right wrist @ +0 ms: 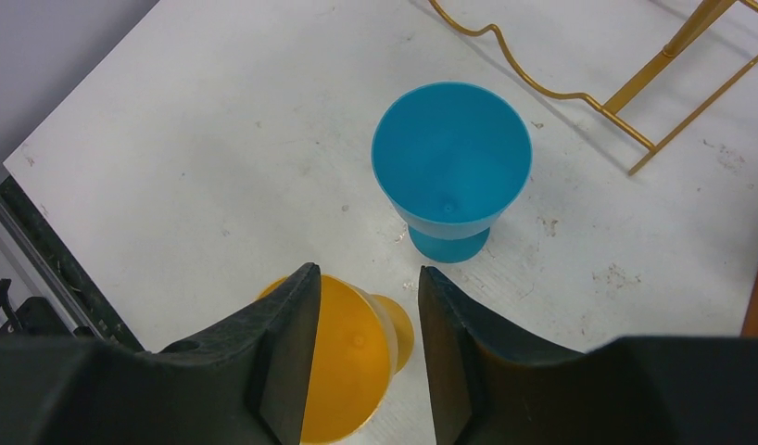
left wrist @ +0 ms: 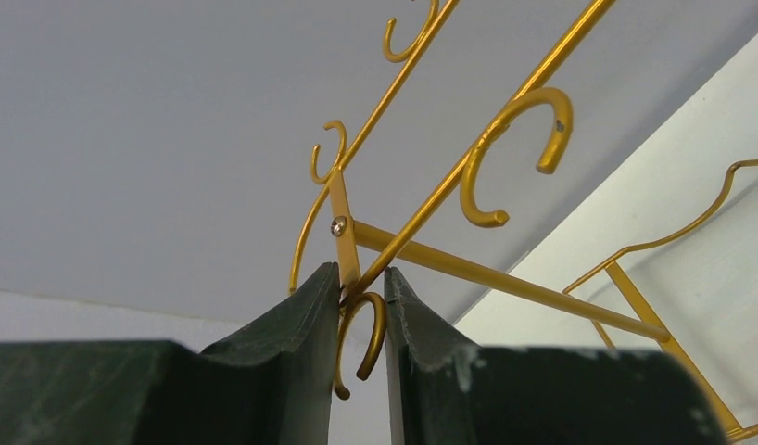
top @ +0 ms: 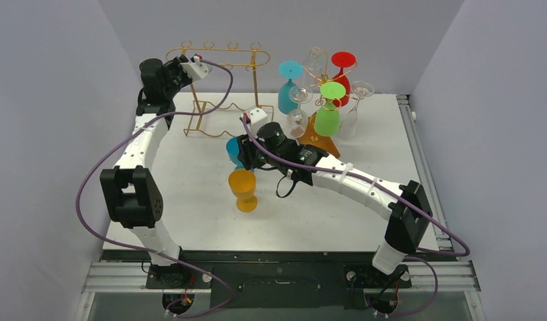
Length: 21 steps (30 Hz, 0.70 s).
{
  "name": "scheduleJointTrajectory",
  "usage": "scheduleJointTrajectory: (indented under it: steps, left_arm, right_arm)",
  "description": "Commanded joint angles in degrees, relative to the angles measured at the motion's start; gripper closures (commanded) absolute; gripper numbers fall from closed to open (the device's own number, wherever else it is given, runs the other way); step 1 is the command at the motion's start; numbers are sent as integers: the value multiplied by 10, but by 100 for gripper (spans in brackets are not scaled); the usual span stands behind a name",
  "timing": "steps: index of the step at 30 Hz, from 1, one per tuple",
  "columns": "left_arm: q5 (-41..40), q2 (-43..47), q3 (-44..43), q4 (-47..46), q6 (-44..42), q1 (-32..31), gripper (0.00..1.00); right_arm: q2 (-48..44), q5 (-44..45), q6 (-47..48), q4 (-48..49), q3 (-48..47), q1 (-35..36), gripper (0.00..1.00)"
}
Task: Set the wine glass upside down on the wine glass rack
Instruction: Adjust the wine rack at the center of the board.
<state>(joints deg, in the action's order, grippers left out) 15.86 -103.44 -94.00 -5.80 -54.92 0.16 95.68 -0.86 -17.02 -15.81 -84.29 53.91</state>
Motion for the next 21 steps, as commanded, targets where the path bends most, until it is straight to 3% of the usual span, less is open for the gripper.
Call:
scheduleJointTrajectory:
  steps: [1,11,15,21]
  left_arm:
    - [-10,98,38,-29,3,5,88]
    - [-60,217,144,26,-15,3,84]
    - [-81,263,218,23,-31,-14,75]
    - [-87,313,281,24,-25,-20,48]
  right_arm:
    - [-39,0,0,28,12,-7,61]
    - [-67,-6,1,36,44,-17,62]
    - [-76,-10,1,38,56,-17,62]
    - [-82,-16,0,38,63,-18,62]
